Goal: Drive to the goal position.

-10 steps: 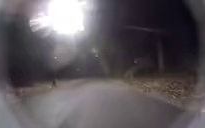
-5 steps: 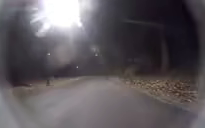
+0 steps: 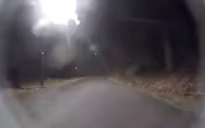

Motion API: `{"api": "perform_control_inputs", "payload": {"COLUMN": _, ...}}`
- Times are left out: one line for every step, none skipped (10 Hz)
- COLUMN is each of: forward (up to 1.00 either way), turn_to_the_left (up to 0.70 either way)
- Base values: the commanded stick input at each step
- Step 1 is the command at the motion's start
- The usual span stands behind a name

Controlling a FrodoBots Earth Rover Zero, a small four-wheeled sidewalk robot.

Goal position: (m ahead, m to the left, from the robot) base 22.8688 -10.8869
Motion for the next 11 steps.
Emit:
{"api": "perform_control_inputs", "payload": {"forward": 1.00, "turn_to_the_left": 0.12}}
{"api": "perform_control_inputs", "payload": {"forward": 1.00, "turn_to_the_left": 0.07}}
{"api": "perform_control_inputs", "payload": {"forward": 1.00, "turn_to_the_left": 0.05}}
{"api": "perform_control_inputs", "payload": {"forward": 1.00, "turn_to_the_left": 0.07}}
{"api": "perform_control_inputs", "payload": {"forward": 1.00, "turn_to_the_left": 0.16}}
{"api": "perform_control_inputs", "payload": {"forward": 1.00, "turn_to_the_left": 0.23}}
{"api": "perform_control_inputs", "payload": {"forward": 1.00, "turn_to_the_left": 0.25}}
{"api": "perform_control_inputs", "payload": {"forward": 1.00, "turn_to_the_left": 0.23}}
{"api": "perform_control_inputs", "payload": {"forward": 1.00, "turn_to_the_left": 0.11}}
{"api": "perform_control_inputs", "payload": {"forward": 1.00, "turn_to_the_left": 0.00}}
{"api": "perform_control_inputs", "payload": {"forward": 1.00, "turn_to_the_left": 0.00}}
